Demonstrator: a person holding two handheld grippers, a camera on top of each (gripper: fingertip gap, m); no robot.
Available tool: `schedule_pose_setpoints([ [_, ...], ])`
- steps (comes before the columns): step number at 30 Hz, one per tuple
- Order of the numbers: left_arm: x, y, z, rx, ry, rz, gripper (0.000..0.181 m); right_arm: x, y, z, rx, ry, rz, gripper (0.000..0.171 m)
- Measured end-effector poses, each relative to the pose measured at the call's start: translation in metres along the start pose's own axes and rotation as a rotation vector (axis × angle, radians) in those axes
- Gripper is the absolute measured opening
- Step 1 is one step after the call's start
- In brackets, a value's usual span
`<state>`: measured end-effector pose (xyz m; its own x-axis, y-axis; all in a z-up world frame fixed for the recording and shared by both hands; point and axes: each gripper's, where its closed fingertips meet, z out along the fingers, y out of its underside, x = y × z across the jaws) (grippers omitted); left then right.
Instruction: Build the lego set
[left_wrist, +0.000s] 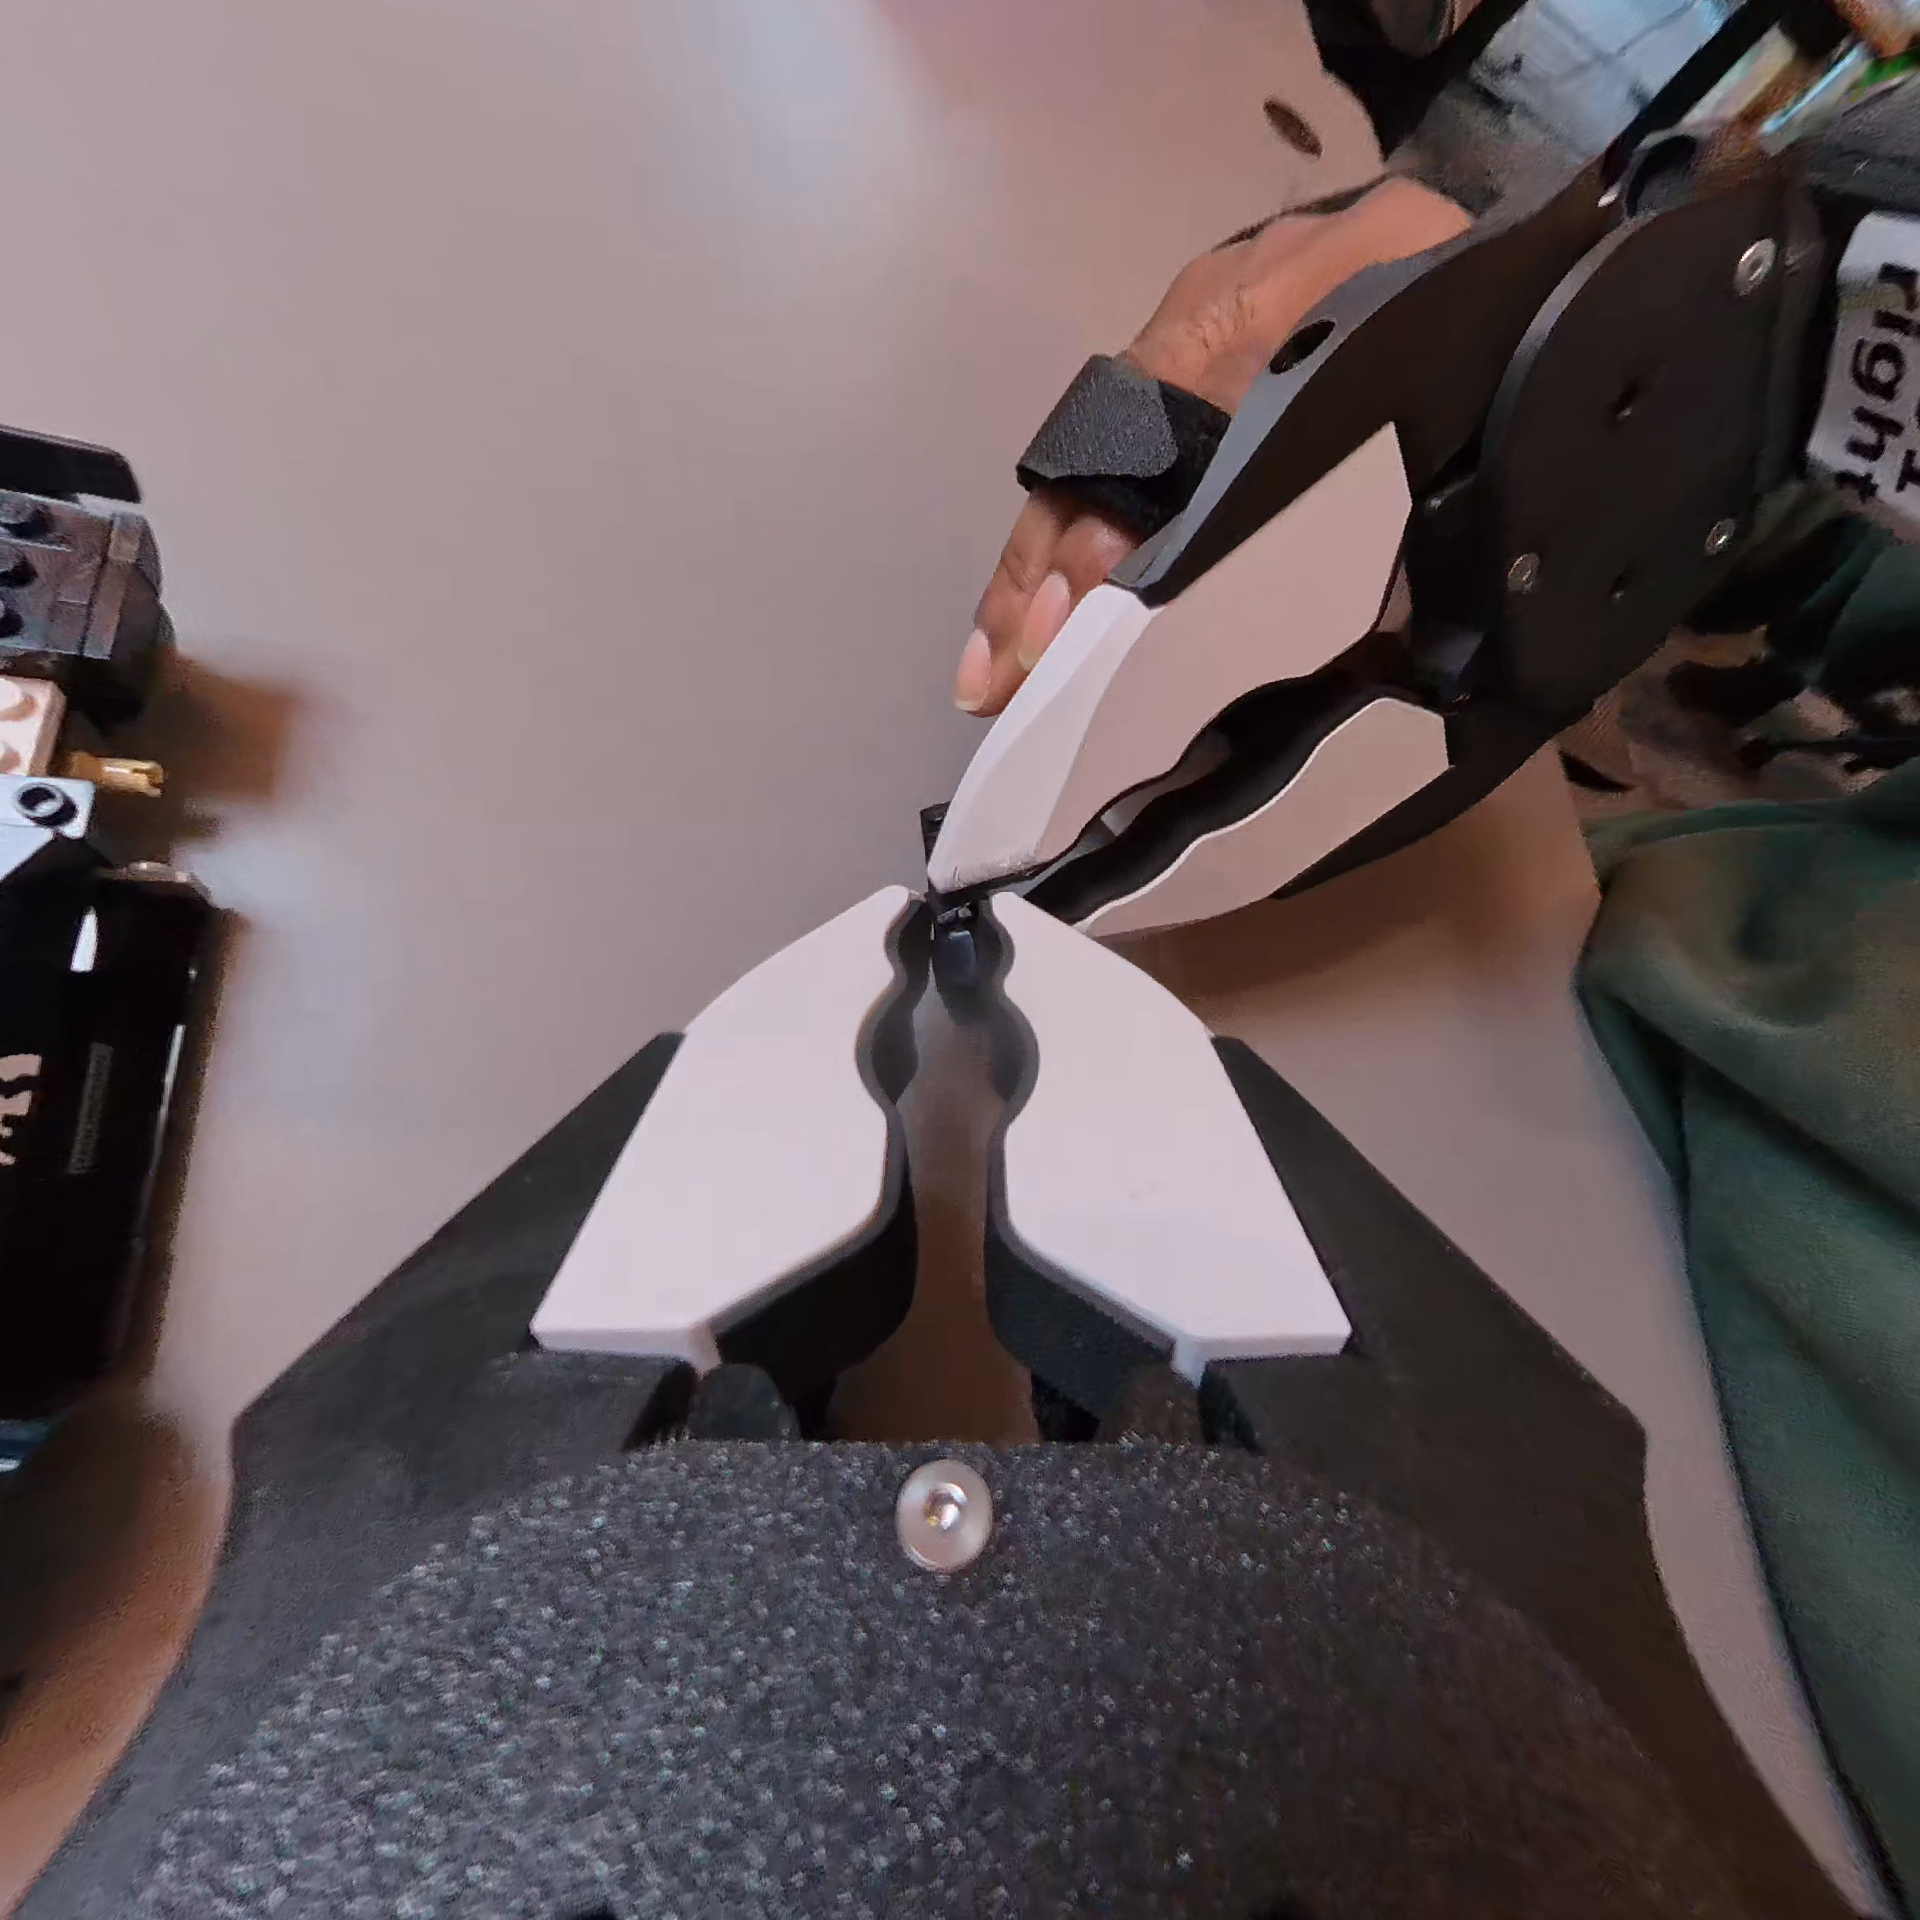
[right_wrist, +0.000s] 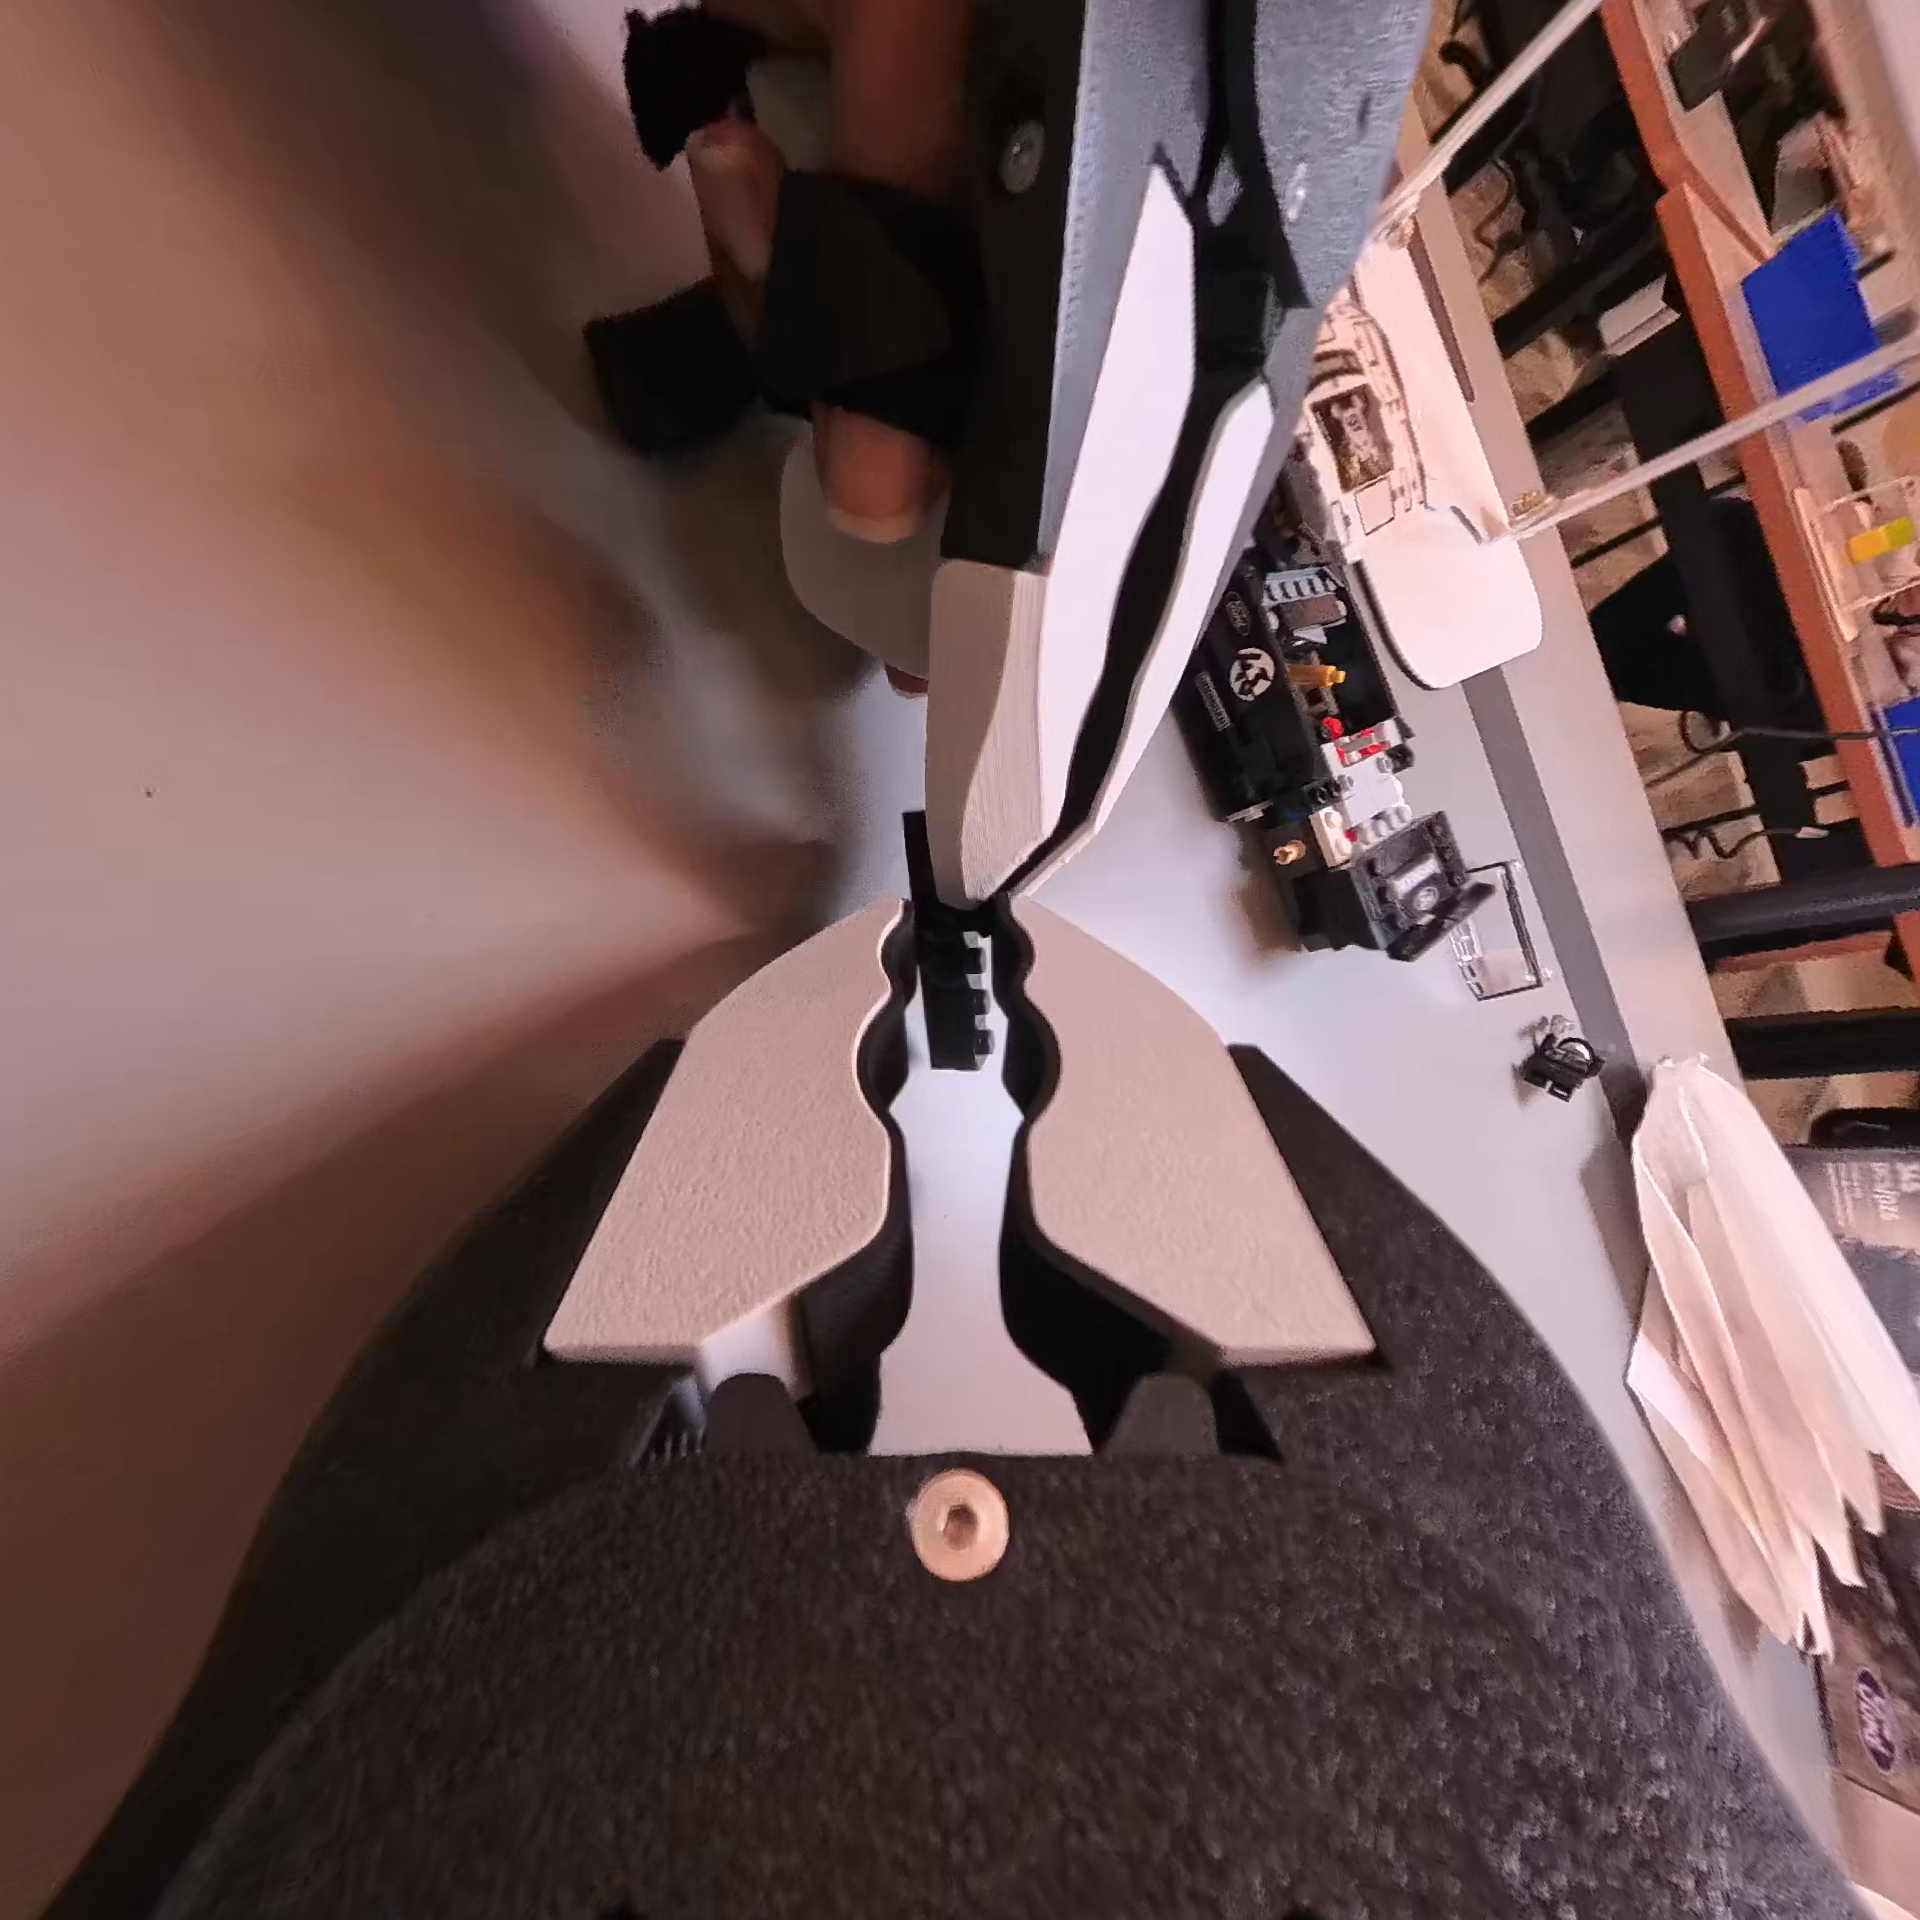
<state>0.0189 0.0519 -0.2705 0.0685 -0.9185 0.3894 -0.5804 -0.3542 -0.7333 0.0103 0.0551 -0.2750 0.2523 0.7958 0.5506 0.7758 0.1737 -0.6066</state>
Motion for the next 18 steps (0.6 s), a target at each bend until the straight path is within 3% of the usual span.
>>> schedule_pose_setpoints([
  [18, 0.002, 0.020, 0.005, -0.121, -0.041, 0.162, 0.016, -0.012, 0.003, 0.007, -0.021, 0.018, -0.139, 0.009],
])
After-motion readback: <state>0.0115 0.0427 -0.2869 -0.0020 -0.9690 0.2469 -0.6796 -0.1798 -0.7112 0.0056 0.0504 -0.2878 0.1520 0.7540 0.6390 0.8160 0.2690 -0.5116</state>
